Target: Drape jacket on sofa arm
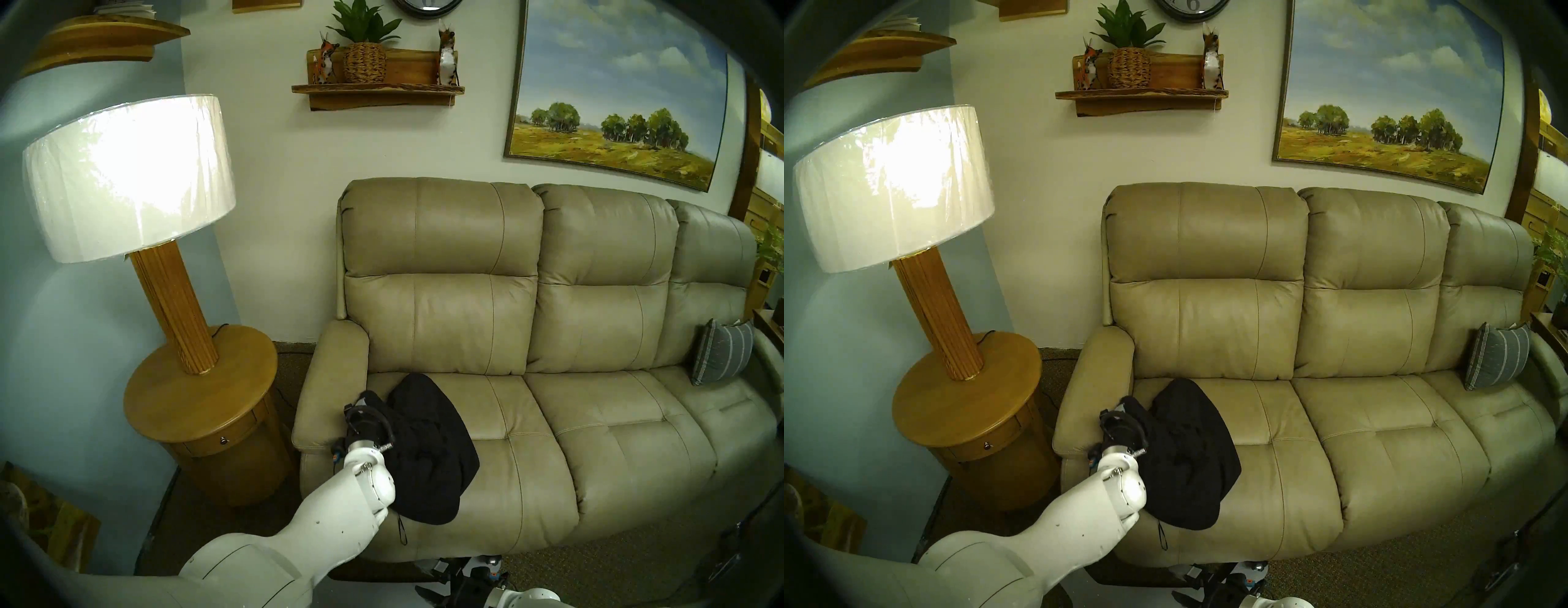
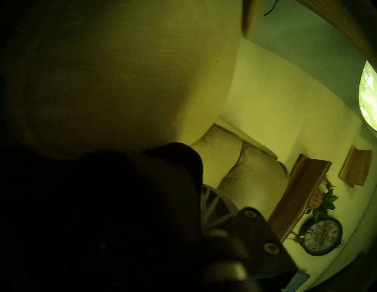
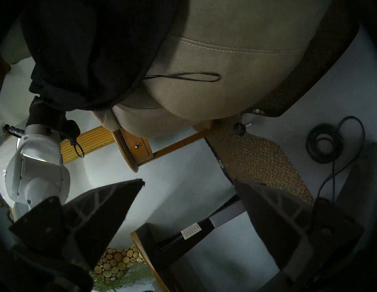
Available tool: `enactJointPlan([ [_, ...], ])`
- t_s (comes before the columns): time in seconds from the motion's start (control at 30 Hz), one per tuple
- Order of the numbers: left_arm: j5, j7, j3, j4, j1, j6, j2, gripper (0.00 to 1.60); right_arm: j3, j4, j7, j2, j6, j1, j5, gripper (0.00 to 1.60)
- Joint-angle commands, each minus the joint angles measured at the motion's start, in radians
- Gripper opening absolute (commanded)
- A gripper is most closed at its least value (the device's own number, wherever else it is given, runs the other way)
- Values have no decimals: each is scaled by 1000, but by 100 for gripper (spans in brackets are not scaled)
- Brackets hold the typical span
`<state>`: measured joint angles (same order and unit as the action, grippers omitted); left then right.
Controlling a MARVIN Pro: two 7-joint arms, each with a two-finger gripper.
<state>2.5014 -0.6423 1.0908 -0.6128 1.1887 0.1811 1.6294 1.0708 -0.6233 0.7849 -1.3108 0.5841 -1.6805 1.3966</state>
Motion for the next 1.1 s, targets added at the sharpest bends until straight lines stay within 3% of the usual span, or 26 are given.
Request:
enactJointPlan([
  [0.0, 51, -8, 128, -51, -111, 73, -64, 0, -6, -9, 14, 4, 2, -11, -4, 160],
  [0.37, 208, 53, 329, 17, -204, 152, -202, 0, -15, -7, 17, 14, 8, -27, -5, 160],
  [0.43, 217, 47, 340, 20, -200, 162, -193, 0, -15, -7, 17, 15, 8, -27, -5, 160],
  [0.5, 259, 77, 386, 55, -220, 179, -234, 0, -19, -7, 17, 16, 10, -30, -6, 160],
  [0.63, 307, 101, 439, 112, -225, 200, -251, 0, -28, -8, 17, 12, 13, -37, -11, 160],
  [0.83, 355, 119, 489, 213, -235, 219, -228, 0, -44, -14, 22, 12, 14, -43, -27, 160],
  [1.07, 363, 62, 502, 292, -247, 219, -167, 0, -53, -18, 31, 11, 12, -43, -48, 160],
])
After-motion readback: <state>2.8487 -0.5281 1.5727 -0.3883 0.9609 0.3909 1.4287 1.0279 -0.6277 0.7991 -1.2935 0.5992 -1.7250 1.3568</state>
